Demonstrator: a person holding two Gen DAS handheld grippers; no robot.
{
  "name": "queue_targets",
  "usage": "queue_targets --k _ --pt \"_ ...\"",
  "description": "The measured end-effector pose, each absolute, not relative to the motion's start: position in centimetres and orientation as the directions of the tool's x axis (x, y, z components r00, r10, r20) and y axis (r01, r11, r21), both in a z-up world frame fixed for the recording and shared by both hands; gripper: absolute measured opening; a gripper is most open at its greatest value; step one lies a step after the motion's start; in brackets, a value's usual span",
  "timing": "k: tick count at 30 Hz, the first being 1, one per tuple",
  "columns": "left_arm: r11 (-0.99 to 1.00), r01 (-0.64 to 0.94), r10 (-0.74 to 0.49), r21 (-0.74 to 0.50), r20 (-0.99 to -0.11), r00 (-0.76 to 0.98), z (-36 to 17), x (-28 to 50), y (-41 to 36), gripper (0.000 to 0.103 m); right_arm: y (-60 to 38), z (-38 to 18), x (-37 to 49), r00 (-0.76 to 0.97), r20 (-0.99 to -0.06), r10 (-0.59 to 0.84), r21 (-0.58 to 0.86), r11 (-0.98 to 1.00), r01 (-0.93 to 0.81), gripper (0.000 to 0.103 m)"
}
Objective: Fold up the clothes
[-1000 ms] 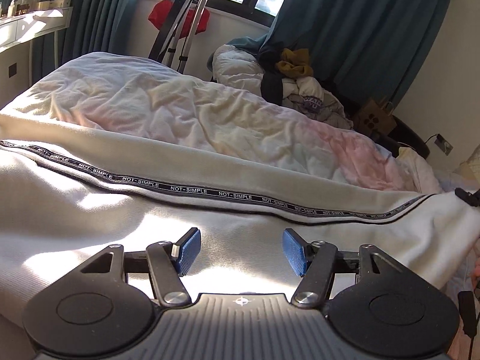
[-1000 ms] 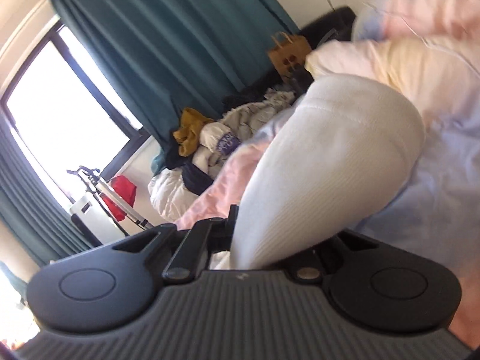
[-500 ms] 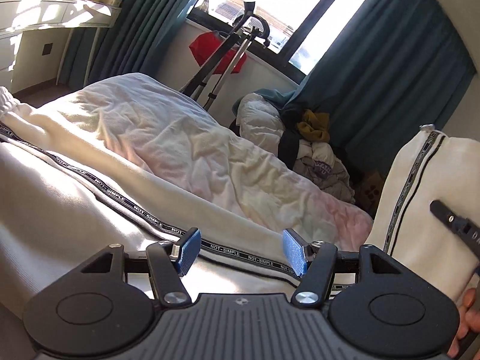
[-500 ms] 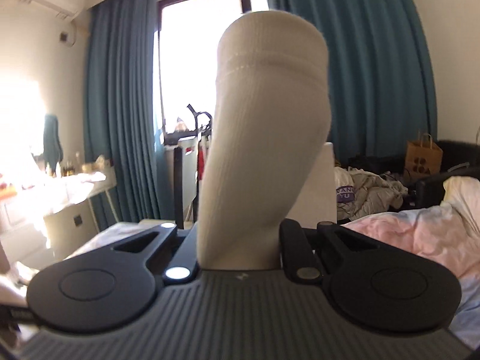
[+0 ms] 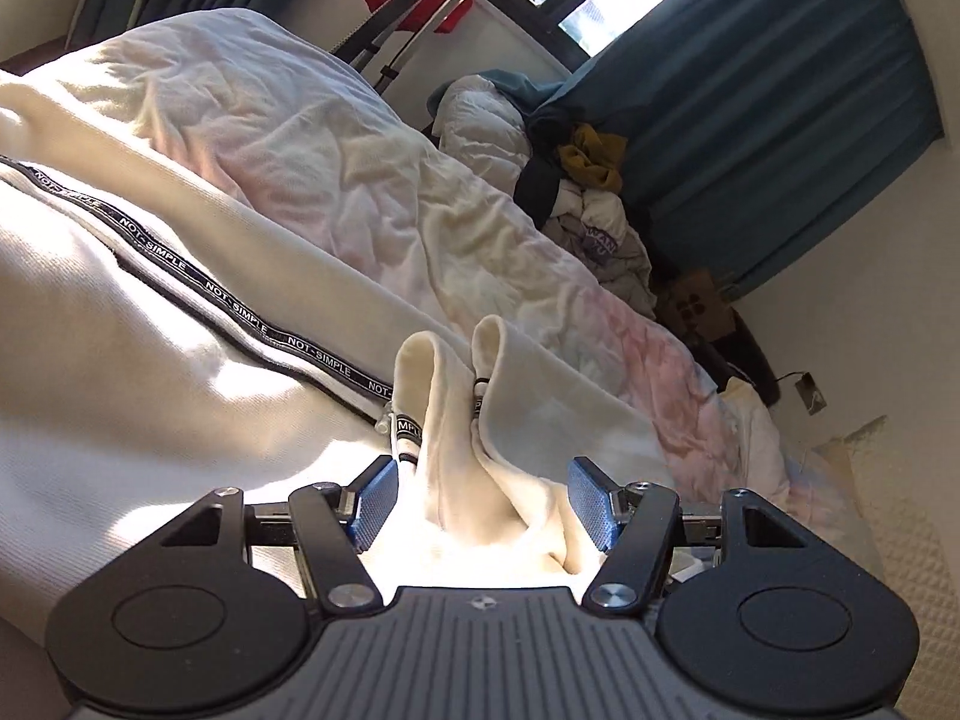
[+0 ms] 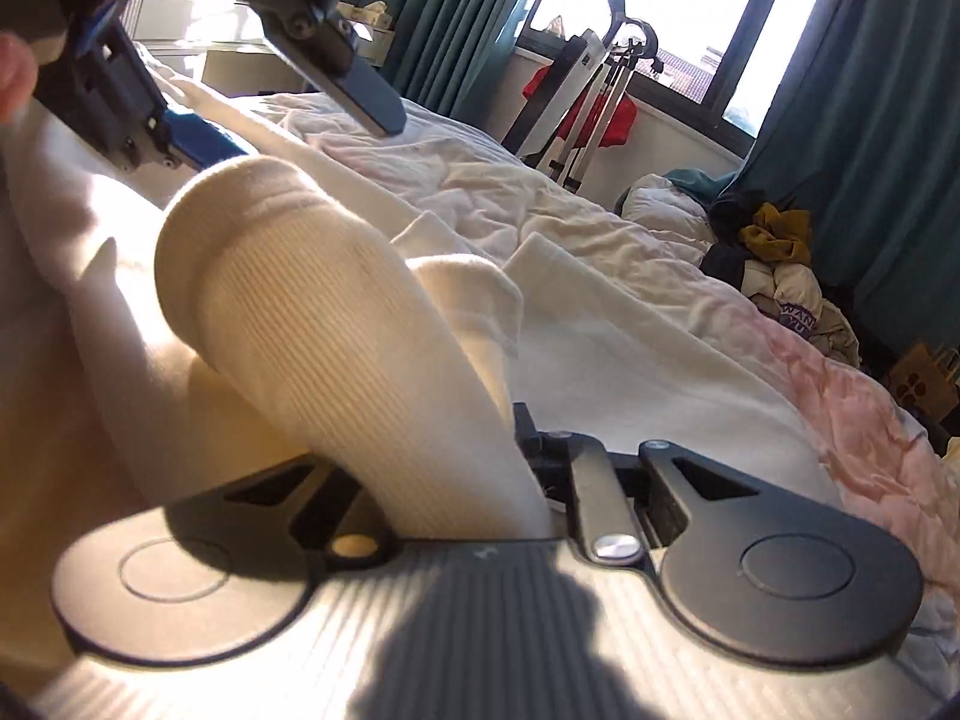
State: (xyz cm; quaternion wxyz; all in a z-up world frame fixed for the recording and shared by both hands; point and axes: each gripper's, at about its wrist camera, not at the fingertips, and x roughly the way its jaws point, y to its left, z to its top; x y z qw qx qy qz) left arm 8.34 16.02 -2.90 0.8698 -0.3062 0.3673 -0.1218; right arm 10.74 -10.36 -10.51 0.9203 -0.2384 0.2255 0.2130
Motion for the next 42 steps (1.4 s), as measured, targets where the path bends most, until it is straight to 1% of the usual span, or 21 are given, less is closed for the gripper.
queue_targets --k 1,2,3,6,10,13,14,17,20,23,24,25,26,27,28,30,31,36,38,40,42 --pt "0.792 -0.008 -0.439 -0.610 -0.579 0.687 -3.2 8.6 15.5 0.065 -10.2 -10.3 10.6 0.794 -0.530 0.299 -0.332 0.788 -0.518 0.020" --pt "0.797 -0.002 -0.444 -0.604 -0.587 0.678 -3.5 8.8 15.1 0.065 -10.0 -9.9 10.5 0.772 -0.549 0.319 -0.312 0.779 -0.543 0.028" --pt "0.802 0.002 -0.443 -0.597 -0.593 0.673 -3.8 8.9 14.9 0.065 -10.0 -9.8 10.4 0.750 -0.569 0.338 -0.290 0.771 -0.567 0.032" --pt "0.822 -0.003 -0.416 -0.570 -0.604 0.679 -4.2 8.9 14.5 0.065 -10.6 -9.3 9.5 0.705 -0.602 0.375 -0.244 0.754 -0.610 0.040" --pt "0.833 -0.027 -0.375 -0.553 -0.599 0.708 -4.2 9.0 14.6 0.065 -12.7 -8.1 8.0 0.641 -0.633 0.434 -0.142 0.749 -0.647 0.041" --pt "0.851 -0.028 -0.347 -0.524 -0.602 0.719 -4.0 9.8 14.3 0.065 -15.0 -7.2 7.0 0.608 -0.621 0.495 -0.026 0.761 -0.648 0.042" --pt "0.864 -0.027 -0.334 -0.503 -0.613 0.716 -4.1 10.4 14.0 0.065 -15.8 -6.9 6.6 0.597 -0.612 0.520 0.021 0.764 -0.645 0.042" --pt "0.895 -0.021 -0.309 -0.445 -0.655 0.689 -4.7 12.3 13.3 0.064 -18.6 -5.9 5.5 0.589 -0.541 0.600 0.164 0.763 -0.626 0.042" --pt "0.916 -0.019 -0.288 -0.402 -0.688 0.665 -5.6 13.8 12.9 0.061 -20.4 -5.2 5.4 0.622 -0.472 0.625 0.224 0.768 -0.600 0.042" --pt "0.926 0.005 -0.284 -0.376 -0.692 0.664 -5.9 14.9 12.4 0.061 -21.5 -5.5 7.1 0.622 -0.458 0.636 0.319 0.770 -0.553 0.043" --pt "0.929 0.013 -0.284 -0.369 -0.691 0.665 -6.0 15.2 12.3 0.058 -21.5 -5.9 7.6 0.617 -0.464 0.635 0.335 0.771 -0.542 0.043" --pt "0.932 0.021 -0.283 -0.361 -0.691 0.665 -6.1 15.6 12.1 0.054 -21.1 -6.4 8.1 0.613 -0.482 0.626 0.319 0.777 -0.542 0.043" --pt "0.933 0.024 -0.282 -0.358 -0.691 0.665 -6.2 15.9 12.0 0.046 -20.4 -6.9 8.3 0.613 -0.503 0.609 0.278 0.786 -0.553 0.043" --pt "0.931 0.014 -0.281 -0.364 -0.693 0.664 -6.3 16.3 12.1 0.037 -19.6 -7.3 8.3 0.620 -0.518 0.589 0.220 0.793 -0.569 0.043" --pt "0.929 0.008 -0.282 -0.371 -0.692 0.664 -6.4 16.6 12.2 0.034 -18.6 -7.6 8.0 0.643 -0.521 0.561 0.141 0.800 -0.584 0.043" --pt "0.920 0.012 -0.300 -0.392 -0.683 0.666 -6.6 17.0 12.5 0.016 -16.9 -8.1 7.7 0.668 -0.508 0.544 0.034 0.787 -0.616 0.043" --pt "0.915 0.011 -0.308 -0.403 -0.680 0.665 -6.7 17.2 12.7 0.015 -16.2 -8.3 7.7 0.667 -0.502 0.550 0.000 0.771 -0.636 0.042" --pt "0.901 0.017 -0.323 -0.433 -0.645 0.692 -5.8 17.3 13.2 0.014 -15.1 -9.2 8.3 0.639 -0.517 0.570 0.030 0.757 -0.652 0.042" --pt "0.908 0.016 -0.313 -0.418 -0.653 0.690 -6.1 17.5 13.1 0.015 -14.9 -9.3 8.0 0.651 -0.513 0.559 0.008 0.761 -0.648 0.042" --pt "0.915 0.015 -0.301 -0.403 -0.659 0.690 -6.5 17.4 12.9 0.016 -14.4 -9.4 7.7 0.661 -0.512 0.548 -0.042 0.753 -0.656 0.045" --pt "0.917 0.010 -0.295 -0.399 -0.661 0.690 -6.4 17.3 12.8 0.022 -13.7 -9.6 7.3 0.666 -0.514 0.540 -0.081 0.743 -0.665 0.051"
